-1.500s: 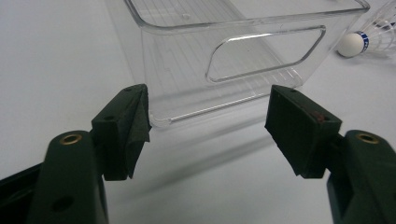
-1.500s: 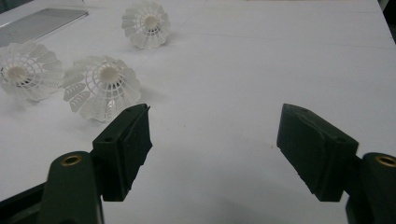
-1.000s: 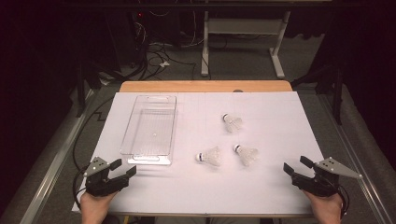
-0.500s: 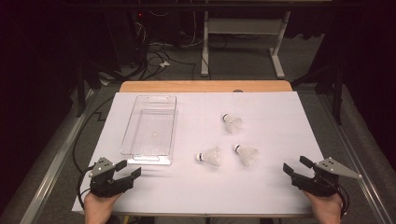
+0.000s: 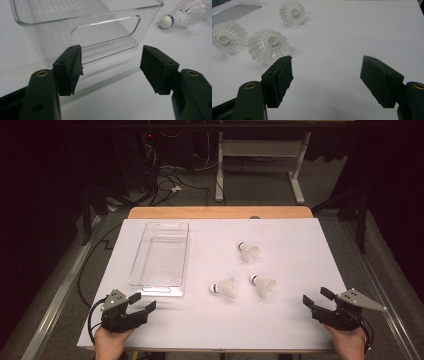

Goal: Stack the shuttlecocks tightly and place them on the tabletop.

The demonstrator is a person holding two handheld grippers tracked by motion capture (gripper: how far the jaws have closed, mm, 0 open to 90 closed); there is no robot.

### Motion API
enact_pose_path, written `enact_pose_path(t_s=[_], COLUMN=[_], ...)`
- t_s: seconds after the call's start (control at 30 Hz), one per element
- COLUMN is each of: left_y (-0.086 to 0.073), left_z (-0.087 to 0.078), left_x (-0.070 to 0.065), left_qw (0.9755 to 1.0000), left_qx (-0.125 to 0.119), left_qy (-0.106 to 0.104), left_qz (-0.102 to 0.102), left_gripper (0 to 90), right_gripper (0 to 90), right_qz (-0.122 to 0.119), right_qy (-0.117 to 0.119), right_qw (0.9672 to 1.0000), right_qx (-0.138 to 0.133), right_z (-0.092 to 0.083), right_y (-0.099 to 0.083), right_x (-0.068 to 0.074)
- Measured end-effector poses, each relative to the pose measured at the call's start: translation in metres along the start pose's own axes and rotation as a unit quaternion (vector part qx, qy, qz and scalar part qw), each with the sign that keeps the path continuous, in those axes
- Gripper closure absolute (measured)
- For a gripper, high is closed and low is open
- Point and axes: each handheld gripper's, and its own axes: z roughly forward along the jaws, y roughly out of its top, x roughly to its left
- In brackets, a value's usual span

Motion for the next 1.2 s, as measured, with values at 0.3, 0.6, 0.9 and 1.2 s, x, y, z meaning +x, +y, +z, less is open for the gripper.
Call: enact_pose_path(t_s=[0.3,0.6,0.9,1.2], left_y=[0.000,0.001,0.003,0.005], left_z=[-0.001,0.003,0.012,0.021], left_x=[-0.005,-0.012,-0.027,-0.042], left_qw=[1.0000,0.9999,0.9991,0.9979], left_qx=[-0.004,0.003,0.024,0.040], left_qy=[-0.007,0.001,-0.013,-0.030], left_qz=[0.002,0.012,0.031,0.041], left_gripper=[35.2,35.5,36.3,37.0], right_gripper=[26.4,26.3,26.4,26.5], right_qz=[0.001,-0.001,-0.003,-0.002], right_qy=[-0.006,0.003,0.004,0.004], right_qw=[1.0000,1.0000,1.0000,1.0000], right_qx=[0.002,-0.002,-0.001,-0.002], right_z=[0.001,0.001,0.001,0.000], right_y=[0.000,0.000,0.000,0.000], right_x=[0.001,0.002,0.003,0.003])
